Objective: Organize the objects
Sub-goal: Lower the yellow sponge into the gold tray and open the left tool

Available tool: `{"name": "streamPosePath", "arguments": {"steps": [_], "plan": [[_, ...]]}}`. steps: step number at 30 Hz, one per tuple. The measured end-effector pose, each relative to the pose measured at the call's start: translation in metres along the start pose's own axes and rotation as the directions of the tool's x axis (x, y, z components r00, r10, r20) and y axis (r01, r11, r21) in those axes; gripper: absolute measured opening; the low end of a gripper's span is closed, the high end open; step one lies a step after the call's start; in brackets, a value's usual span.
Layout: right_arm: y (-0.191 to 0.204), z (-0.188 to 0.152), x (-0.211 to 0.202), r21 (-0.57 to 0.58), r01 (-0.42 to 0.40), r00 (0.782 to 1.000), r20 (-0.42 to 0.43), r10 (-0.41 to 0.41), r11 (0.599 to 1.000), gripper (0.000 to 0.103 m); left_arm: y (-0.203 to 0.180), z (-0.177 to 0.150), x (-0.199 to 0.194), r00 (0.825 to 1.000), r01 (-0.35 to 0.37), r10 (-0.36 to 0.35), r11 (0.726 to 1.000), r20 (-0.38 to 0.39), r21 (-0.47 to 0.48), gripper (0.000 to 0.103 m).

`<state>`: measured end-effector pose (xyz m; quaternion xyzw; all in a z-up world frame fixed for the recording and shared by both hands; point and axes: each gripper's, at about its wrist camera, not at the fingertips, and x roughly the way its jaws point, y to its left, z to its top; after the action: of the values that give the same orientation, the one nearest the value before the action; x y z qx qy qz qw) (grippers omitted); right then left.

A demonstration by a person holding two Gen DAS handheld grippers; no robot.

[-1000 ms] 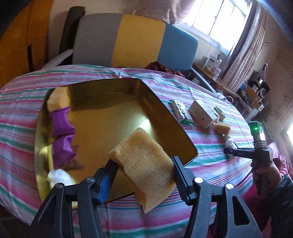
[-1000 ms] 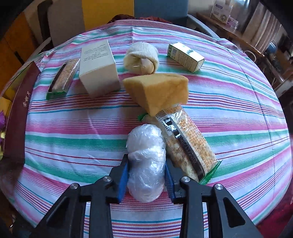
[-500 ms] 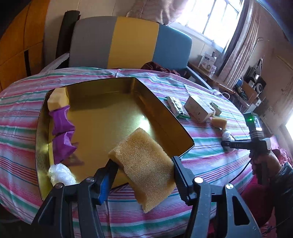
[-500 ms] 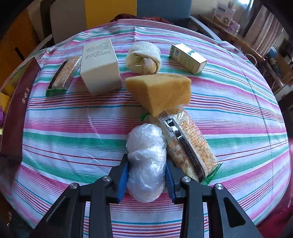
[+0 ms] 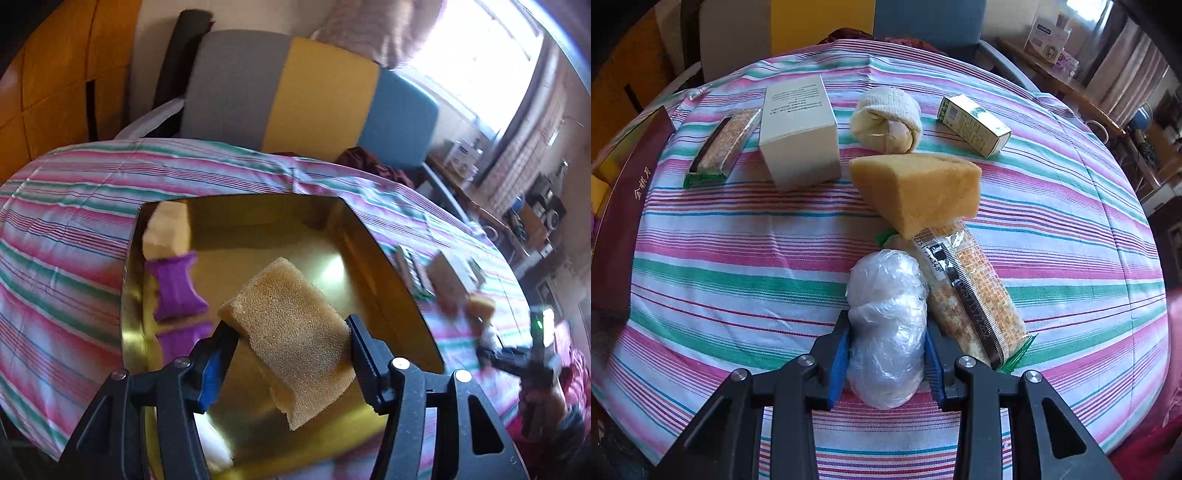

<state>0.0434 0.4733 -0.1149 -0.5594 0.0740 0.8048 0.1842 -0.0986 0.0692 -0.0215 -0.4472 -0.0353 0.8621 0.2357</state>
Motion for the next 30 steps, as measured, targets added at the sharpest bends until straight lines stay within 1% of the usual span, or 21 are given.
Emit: {"name": "streamPosePath", "arguments": {"steps": [4,6,7,8,10,12,14,16,17,18,19,20,21,22,24,25,27,30], "plan": [[0.001,-0.004,-0.002,-0.006,0.001,1.000,0.002,-0.001,1.000,0.037,0.011,0.029,0.024,0.999,-0.038,0.038,0.999,-0.009,0.029,0.060],[0.002,-0.004,-0.002,-0.006,0.001,1.000,0.003,-0.001,1.000,0.037,0.012,0.044,0.042,0.999,-0.040,0.042,0.997,-0.029,0.068,0.060],[0.002,-0.004,-0.003,-0.007,0.000,1.000,0.003,0.000,1.000,0.037,0.012,0.049,0.048,0.998,-0.052,0.054,0.995,-0.027,0.090,0.060],[0.002,-0.004,-0.003,-0.007,0.000,1.000,0.003,0.000,1.000,0.037,0.011,0.054,0.059,0.997,-0.067,0.073,0.989,-0.041,0.132,0.060],[0.002,-0.004,-0.002,-0.007,0.000,1.000,0.003,0.000,1.000,0.037,0.014,0.063,0.079,0.991,-0.115,0.125,0.980,-0.054,0.165,0.060],[0.001,-0.003,-0.001,-0.007,0.000,1.000,0.003,0.000,1.000,0.037,0.021,0.070,0.098,0.986,-0.108,0.128,0.977,-0.102,0.186,0.060],[0.001,-0.003,-0.002,-0.007,-0.001,1.000,0.003,0.001,1.000,0.037,0.028,0.075,0.114,0.978,-0.151,0.176,0.968,-0.116,0.199,0.062],[0.001,-0.003,-0.002,-0.005,-0.002,1.000,0.003,0.002,1.000,0.037,0.033,0.079,0.128,0.973,-0.160,0.191,0.963,-0.130,0.218,0.066],[0.001,-0.003,-0.002,-0.004,-0.003,1.000,0.003,0.003,1.000,0.037,0.037,0.080,0.136,0.967,-0.174,0.210,0.957,-0.144,0.232,0.069],[0.000,-0.002,-0.001,-0.005,-0.004,1.000,0.004,0.004,1.000,0.037,0.040,0.081,0.142,0.965,-0.180,0.217,0.957,-0.149,0.228,0.071],[0.000,-0.001,-0.001,-0.006,-0.004,1.000,0.004,0.004,1.000,0.037,0.043,0.081,0.145,0.962,-0.188,0.226,0.955,-0.151,0.228,0.070],[0.001,-0.001,-0.001,-0.006,-0.005,1.000,0.005,0.005,1.000,0.038,0.043,0.082,0.147,0.960,-0.199,0.238,0.951,-0.149,0.235,0.069],[0.001,-0.001,-0.001,-0.005,-0.005,1.000,0.005,0.005,1.000,0.038,0.044,0.083,0.147,0.961,-0.198,0.235,0.952,-0.144,0.232,0.070],[-0.001,0.001,0.000,-0.005,-0.006,1.000,0.005,0.006,1.000,0.038,0.044,0.085,0.144,0.966,-0.184,0.217,0.958,-0.138,0.219,0.072],[0.001,0.002,-0.001,-0.004,-0.007,1.000,0.005,0.007,1.000,0.039,0.045,0.088,0.135,0.976,-0.152,0.175,0.972,-0.127,0.178,0.080],[0.000,0.001,-0.001,-0.003,-0.007,1.000,0.005,0.007,1.000,0.039,0.046,0.090,0.131,0.978,-0.148,0.168,0.976,-0.120,0.160,0.081],[0.000,0.002,-0.001,-0.004,-0.006,1.000,0.005,0.006,1.000,0.039,0.047,0.090,0.119,0.979,-0.162,0.176,0.977,-0.099,0.139,0.081],[0.001,0.002,-0.001,-0.007,-0.002,1.000,0.007,0.002,1.000,0.037,0.047,0.087,0.091,0.982,-0.180,0.185,0.978,-0.044,0.108,0.081]]}}
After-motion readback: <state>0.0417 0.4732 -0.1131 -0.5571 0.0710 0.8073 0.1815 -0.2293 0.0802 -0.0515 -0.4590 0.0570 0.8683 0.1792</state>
